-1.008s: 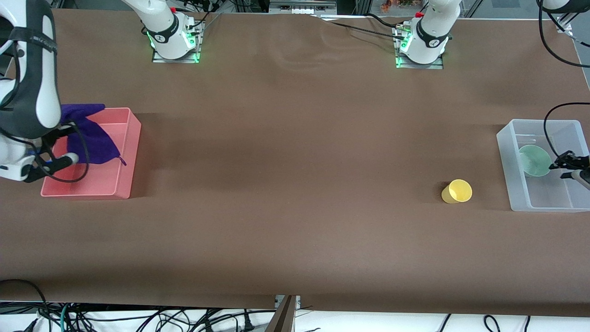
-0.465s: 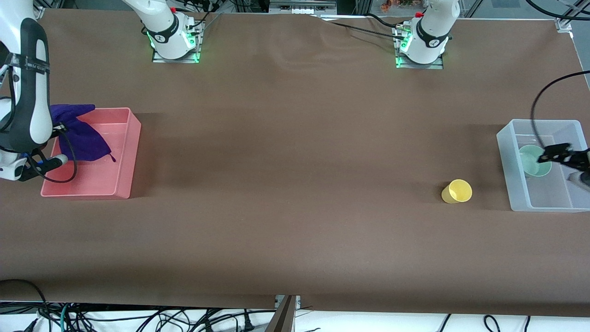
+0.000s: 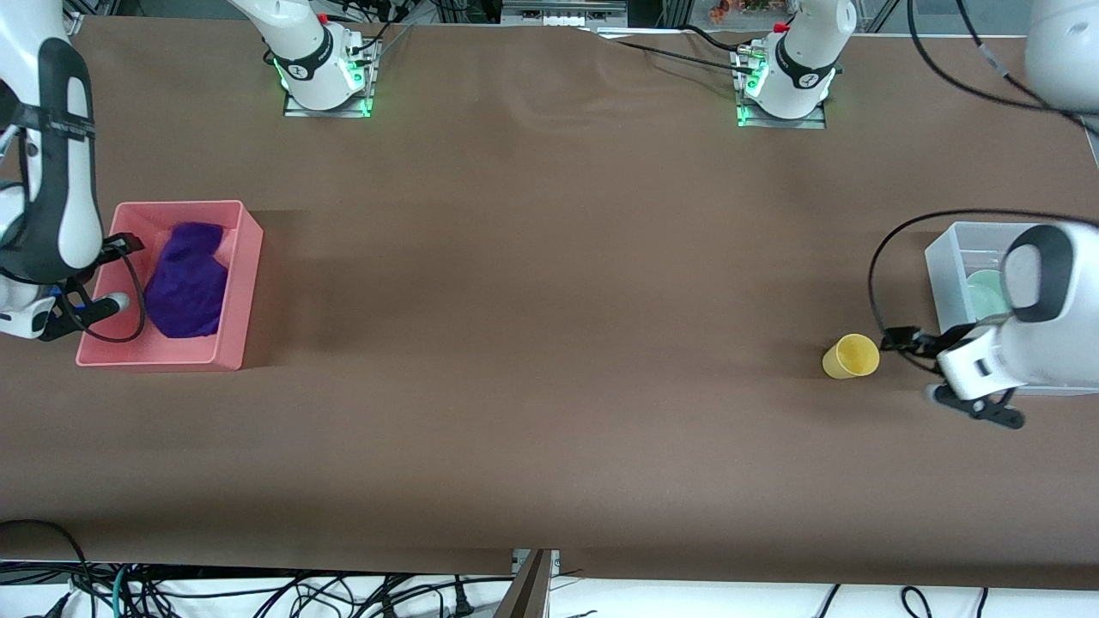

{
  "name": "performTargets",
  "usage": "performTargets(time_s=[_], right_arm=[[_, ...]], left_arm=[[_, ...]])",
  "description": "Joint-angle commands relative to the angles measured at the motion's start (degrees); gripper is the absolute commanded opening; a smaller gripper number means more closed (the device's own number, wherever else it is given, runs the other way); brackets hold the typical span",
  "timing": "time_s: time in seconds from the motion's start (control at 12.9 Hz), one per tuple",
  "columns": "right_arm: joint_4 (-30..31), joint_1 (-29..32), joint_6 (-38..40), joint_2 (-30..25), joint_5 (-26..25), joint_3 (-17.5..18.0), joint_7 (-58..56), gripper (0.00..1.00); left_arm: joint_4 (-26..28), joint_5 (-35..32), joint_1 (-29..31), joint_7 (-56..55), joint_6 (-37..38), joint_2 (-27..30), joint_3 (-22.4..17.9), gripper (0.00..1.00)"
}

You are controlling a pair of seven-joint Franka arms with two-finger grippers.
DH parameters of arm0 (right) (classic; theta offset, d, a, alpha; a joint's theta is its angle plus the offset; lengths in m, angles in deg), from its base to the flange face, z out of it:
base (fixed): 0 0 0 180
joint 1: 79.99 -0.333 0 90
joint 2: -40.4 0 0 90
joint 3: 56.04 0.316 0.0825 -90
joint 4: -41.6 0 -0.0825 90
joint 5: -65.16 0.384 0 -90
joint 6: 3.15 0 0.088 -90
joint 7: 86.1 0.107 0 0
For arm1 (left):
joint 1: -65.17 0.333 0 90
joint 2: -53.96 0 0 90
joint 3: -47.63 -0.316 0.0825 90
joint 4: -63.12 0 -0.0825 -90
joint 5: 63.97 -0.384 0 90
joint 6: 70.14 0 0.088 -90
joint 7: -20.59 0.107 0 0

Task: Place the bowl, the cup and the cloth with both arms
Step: 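Grasp the yellow cup with the left gripper while the right gripper withdraws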

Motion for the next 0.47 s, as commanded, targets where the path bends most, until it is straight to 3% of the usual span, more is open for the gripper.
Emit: performTargets(time_s=[0.0, 0.31, 0.39], right_arm=[[-5.4, 0.4, 8.0, -4.0, 4.7, 4.1, 3.5, 1.0], [-8.7, 0.4, 11.5, -9.3, 4.7, 13.0, 22.2, 1.0], [-9.1, 0.4, 11.5, -11.3, 4.5, 14.6, 23.0, 1.0]], left_arm=[[3.6, -0.9, 0.6, -0.4, -4.9, -2.2, -0.1, 1.0], [7.8, -1.0, 1.2, 0.3, -9.4, -3.6, -0.4, 0.99], [10.1, -0.9, 1.4, 0.5, -13.0, -3.7, -0.5, 0.87]])
